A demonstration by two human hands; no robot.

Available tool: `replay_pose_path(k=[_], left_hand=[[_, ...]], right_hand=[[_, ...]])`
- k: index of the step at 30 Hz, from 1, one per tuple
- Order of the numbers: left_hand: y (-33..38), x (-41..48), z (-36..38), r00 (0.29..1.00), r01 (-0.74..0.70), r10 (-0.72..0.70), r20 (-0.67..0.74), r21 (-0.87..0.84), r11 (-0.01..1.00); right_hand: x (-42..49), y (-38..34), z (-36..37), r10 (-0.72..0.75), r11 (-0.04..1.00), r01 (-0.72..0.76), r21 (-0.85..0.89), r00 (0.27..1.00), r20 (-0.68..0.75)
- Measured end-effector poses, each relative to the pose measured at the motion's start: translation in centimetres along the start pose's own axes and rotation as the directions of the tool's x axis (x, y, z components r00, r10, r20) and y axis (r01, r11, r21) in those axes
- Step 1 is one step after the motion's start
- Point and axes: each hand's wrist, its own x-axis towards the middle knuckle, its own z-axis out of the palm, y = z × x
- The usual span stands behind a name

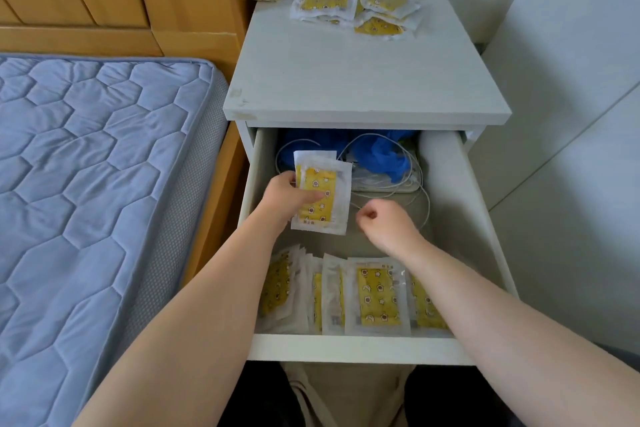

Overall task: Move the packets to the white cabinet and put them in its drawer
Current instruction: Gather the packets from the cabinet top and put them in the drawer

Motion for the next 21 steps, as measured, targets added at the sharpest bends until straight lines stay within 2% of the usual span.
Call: replay_pose_path(k=[2,4,8,10,14,16,18,20,21], left_hand=[[0.0,-0.5,0.3,0.986,-0.039,0.027,0.166,0.065,0.997],[0.0,-0.9,0.8,0.951,-0.106,0.057,0.305,0.147,0.983],[0.1,-1.6,1.6,0.885,-0.184,0.083,0.459,0.179,0.967],[0.2,-1.8,1.8,0.890,-0.199,0.090,0.447,0.202,0.959],[0.6,-1.8,1.6,0.924,-0.241,0.135,0.357,0.274,0.931],[0.8,-1.8,1.0,0.924,-0.265,0.167,0.344,0.262,0.928],[0.7,-1.6,0.3,0.935,-0.277,0.171,0.312,0.335,0.901],[0.0,-1.0,0.0,0.949,-0.251,0.097,0.298,0.537,0.805],[-0.4,-0.8,-0.1,0.947,-0.246,0.020,0.321,0.684,0.687]], right_hand=[[0.4,0.7,-2.4,-0.057,0.988,0.080,0.131,0.984,-0.171],[0.8,1.6,-3.7,-0.116,0.958,0.161,0.238,0.974,-0.193],[0.8,2.1,-3.8,-0.194,0.949,0.180,0.259,0.980,0.032],[0.8,1.8,-3.8,-0.209,0.948,0.189,0.256,0.976,0.053],[1.0,1.5,-3.9,-0.196,0.948,0.192,0.253,0.981,-0.011],[1.2,1.8,-4.4,-0.147,0.959,0.149,0.242,0.989,-0.026],[1.6,2.5,-5.1,-0.070,0.972,0.070,0.224,0.998,-0.008],[1.8,3.0,-5.4,-0.030,0.983,0.018,0.180,0.998,0.063],[1.8,3.1,-5.2,-0.024,0.990,0.008,0.142,0.993,0.114]])
